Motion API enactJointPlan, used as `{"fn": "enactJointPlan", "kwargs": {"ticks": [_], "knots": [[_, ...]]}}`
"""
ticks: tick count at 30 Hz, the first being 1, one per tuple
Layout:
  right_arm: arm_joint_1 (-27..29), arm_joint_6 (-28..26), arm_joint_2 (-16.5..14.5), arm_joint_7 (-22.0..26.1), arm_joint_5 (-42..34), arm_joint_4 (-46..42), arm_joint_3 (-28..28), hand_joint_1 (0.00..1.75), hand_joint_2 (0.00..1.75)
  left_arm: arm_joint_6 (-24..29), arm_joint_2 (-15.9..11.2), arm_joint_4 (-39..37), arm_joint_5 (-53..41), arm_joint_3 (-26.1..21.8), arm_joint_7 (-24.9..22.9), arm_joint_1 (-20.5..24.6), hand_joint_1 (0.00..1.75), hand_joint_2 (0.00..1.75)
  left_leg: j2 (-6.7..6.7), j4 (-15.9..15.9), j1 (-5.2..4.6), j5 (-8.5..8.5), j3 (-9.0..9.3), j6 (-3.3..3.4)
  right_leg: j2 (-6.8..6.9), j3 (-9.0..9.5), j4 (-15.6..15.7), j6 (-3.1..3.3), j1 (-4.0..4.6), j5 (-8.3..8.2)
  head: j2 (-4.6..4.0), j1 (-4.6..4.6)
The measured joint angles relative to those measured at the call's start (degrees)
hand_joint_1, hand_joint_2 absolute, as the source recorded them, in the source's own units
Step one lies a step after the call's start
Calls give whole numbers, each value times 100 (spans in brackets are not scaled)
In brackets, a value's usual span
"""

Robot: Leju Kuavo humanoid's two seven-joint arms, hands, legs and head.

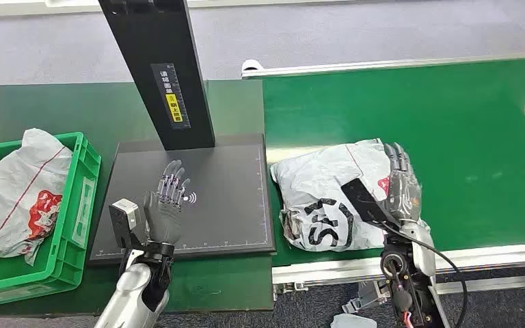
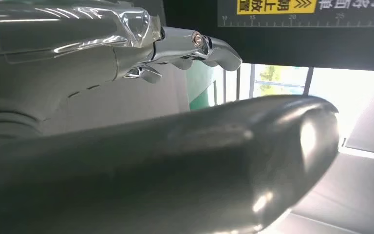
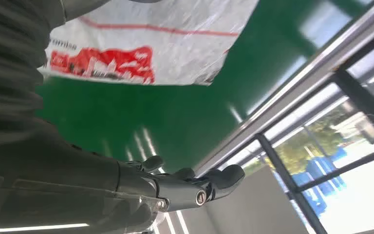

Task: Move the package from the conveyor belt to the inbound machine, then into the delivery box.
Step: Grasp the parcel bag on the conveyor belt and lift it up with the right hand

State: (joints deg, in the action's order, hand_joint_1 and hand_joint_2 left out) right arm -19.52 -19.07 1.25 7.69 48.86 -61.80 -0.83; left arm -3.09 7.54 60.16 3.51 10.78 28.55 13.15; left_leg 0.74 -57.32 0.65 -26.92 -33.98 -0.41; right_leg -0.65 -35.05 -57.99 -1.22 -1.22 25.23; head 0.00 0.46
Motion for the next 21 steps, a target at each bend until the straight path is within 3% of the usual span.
{"fn": "enactJointPlan", "kwargs": {"ticks": [5, 9, 12, 16, 21], "knots": [[-176, 135, 133, -165, 141, 346, 127, 0, 175, -21, -52, 32, -11, -1, 46, -13, 0, 0, 0, 1, 2, 0, 0, 0, 0, -2, 0, 0, 2, 0, 0, -2], [-473, 556, 300, -551, 529, 917, 162, 0, 175, -159, -97, 77, -3, -2, 240, -19, 0, 175, 0, 1, 3, 0, -3, 0, 0, -2, 0, 0, 3, 0, 0, -1], [-835, 1213, 411, -545, 438, 1559, 179, 0, 175, -451, -137, 142, 126, -2, 345, -24, 0, 175, -1, 0, 1, 0, 0, 0, -1, -2, 0, 0, 1, -1, 0, 0], [-1178, 2438, 497, -137, -100, 2362, 239, 0, 175, -541, -167, 141, 154, -3, 327, -3, 0, 175, 6, -2, 1, 2, 1, 2, 4, 0, 0, 0, 1, -1, 0, -1], [-1400, 2919, 553, -30, -296, 2972, 253, 0, 175, -715, -179, 48, 324, -5, 91, 55, 0, 175, 6, -1, 1, 1, 0, 1, 4, -2, 0, 0, 1, -1, 0, -2]]}}
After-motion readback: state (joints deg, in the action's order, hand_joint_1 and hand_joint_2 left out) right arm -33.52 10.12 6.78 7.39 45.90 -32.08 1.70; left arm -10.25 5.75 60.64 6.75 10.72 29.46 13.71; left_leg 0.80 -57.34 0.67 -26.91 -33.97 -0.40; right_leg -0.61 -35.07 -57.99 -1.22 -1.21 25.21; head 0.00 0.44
